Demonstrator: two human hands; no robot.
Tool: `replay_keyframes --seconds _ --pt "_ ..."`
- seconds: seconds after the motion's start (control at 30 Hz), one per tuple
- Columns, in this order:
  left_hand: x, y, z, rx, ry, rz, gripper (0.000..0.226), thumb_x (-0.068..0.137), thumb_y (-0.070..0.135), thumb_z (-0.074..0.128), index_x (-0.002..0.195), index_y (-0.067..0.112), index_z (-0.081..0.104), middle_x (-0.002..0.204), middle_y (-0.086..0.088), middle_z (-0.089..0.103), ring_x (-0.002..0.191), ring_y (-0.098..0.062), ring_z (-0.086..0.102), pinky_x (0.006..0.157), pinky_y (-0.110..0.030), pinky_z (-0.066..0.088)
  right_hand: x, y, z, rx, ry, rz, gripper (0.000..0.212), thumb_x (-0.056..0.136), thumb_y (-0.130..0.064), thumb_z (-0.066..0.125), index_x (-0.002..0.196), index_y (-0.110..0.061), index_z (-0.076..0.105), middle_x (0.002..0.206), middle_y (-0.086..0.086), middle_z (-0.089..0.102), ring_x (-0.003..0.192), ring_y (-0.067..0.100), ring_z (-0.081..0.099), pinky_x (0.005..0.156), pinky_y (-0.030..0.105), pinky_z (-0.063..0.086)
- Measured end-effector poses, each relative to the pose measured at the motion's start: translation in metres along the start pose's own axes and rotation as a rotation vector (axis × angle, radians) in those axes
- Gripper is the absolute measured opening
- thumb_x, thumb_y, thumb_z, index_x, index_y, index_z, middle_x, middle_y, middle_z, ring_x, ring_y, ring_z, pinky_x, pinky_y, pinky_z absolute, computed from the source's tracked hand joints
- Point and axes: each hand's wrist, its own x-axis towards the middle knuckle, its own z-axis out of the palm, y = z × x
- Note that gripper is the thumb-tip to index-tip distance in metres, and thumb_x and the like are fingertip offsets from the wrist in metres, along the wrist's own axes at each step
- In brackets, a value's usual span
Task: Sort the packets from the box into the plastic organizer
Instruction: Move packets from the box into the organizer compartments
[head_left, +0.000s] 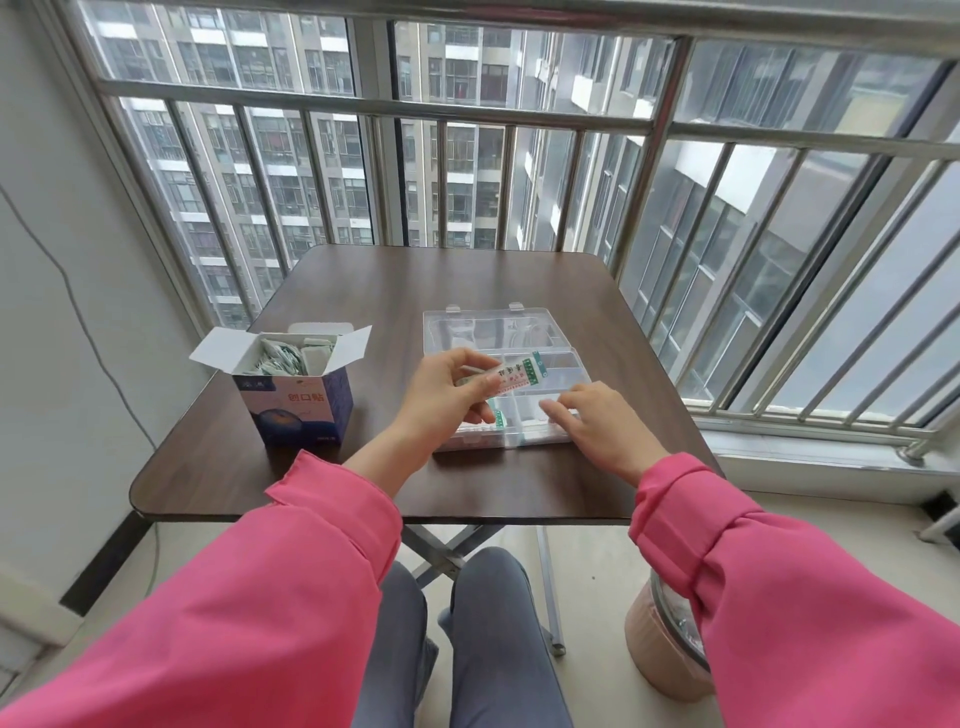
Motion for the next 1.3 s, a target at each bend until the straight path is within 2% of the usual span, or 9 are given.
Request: replay_keyframes --seconds 0.07,0.23,0.37,0.5,0.67,0.8,0.93,1.1,1.3 --pt "0.000 0.001 0.000 -0.005 -0.003 -0.005 0.010 0.089 0.002 0.060 0.092 0.011 0.060 0.079 -0.005 0.063 0.040 -0.005 0.054 0.048 -0.017 0.047 0.000 -0.003 -0.005 0.105 0.091 0.000 0.035 0.098 -0.023 0.045 0.085 -0.002 0.070 0.091 0.015 0.066 0.093 0.029 0.057 0.081 0.032 0.034" --pt "0.000 0.003 0.002 -0.003 -0.016 -0.022 0.011 0.089 0.003 0.060 0.100 0.007 0.061 0.081 -0.006 0.063 0.040 -0.004 0.055 0.048 -0.015 0.047 0.001 -0.025 -0.029 0.947 0.107 0.076 0.025 0.097 -0.019 0.048 0.081 -0.014 0.065 0.078 0.003 0.066 0.055 0.008 0.059 0.045 0.016 0.035" --pt "0.000 0.004 0.003 0.016 -0.021 -0.019 0.014 0.090 0.004 0.059 0.104 0.002 0.061 0.077 -0.006 0.064 0.042 -0.004 0.058 0.049 -0.014 0.048 0.005 -0.028 -0.026 1.041 0.059 0.090 0.021 0.096 -0.009 0.050 0.080 -0.009 0.064 0.076 0.007 0.063 0.045 0.004 0.054 0.039 0.013 0.031" --pt "0.001 0.005 0.001 0.013 0.048 -0.023 0.008 0.091 -0.001 0.056 0.098 0.001 0.060 0.062 0.001 0.063 0.040 -0.001 0.057 0.045 -0.011 0.045 0.006 -0.022 -0.028 1.120 0.158 0.138 0.022 0.095 -0.004 0.048 0.078 -0.007 0.062 0.074 0.009 0.065 0.044 0.005 0.058 0.038 0.013 0.035" --pt "0.005 0.001 -0.003 0.035 0.159 -0.038 0.011 0.091 0.001 0.056 0.100 0.001 0.061 0.072 -0.004 0.065 0.037 0.000 0.052 0.044 -0.011 0.041 0.005 0.000 -0.030 0.943 0.286 0.253 0.018 0.090 0.003 0.054 0.080 -0.009 0.063 0.068 0.011 0.064 0.047 0.007 0.064 0.047 0.013 0.049" --pt "0.006 -0.001 0.000 0.049 0.153 -0.043 0.010 0.091 0.005 0.057 0.100 0.004 0.061 0.075 -0.002 0.067 0.038 0.000 0.051 0.044 -0.012 0.040 0.004 0.018 -0.024 0.614 0.282 0.287 0.022 0.087 0.000 0.055 0.074 -0.017 0.062 0.062 0.003 0.064 0.044 0.004 0.060 0.047 0.017 0.046" --pt "0.007 -0.001 0.003 0.052 0.146 -0.045 0.008 0.091 0.005 0.057 0.097 0.007 0.060 0.075 -0.001 0.067 0.038 0.000 0.051 0.044 -0.012 0.040 0.000 0.015 -0.018 0.331 0.210 0.215 0.015 0.085 -0.002 0.054 0.078 -0.013 0.062 0.057 0.000 0.060 0.041 -0.003 0.055 0.050 0.004 0.040" --pt "0.008 -0.002 0.004 0.071 0.143 -0.045 0.007 0.091 0.005 0.057 0.094 0.009 0.060 0.073 0.001 0.067 0.038 0.000 0.052 0.045 -0.012 0.042 0.004 0.008 -0.010 0.115 0.148 0.157 0.011 0.084 -0.009 0.059 0.092 -0.008 0.068 0.085 0.012 0.067 0.082 0.027 0.061 0.075 0.027 0.042" --pt "0.007 -0.002 0.003 0.069 0.128 -0.044 0.007 0.091 0.005 0.057 0.094 0.009 0.060 0.074 0.001 0.066 0.039 -0.001 0.052 0.046 -0.013 0.042 0.002 -0.001 -0.015 -0.108 0.087 0.205 0.012 0.085 -0.023 0.062 0.094 -0.021 0.069 0.109 0.003 0.060 0.104 0.024 0.057 0.076 0.030 0.039"
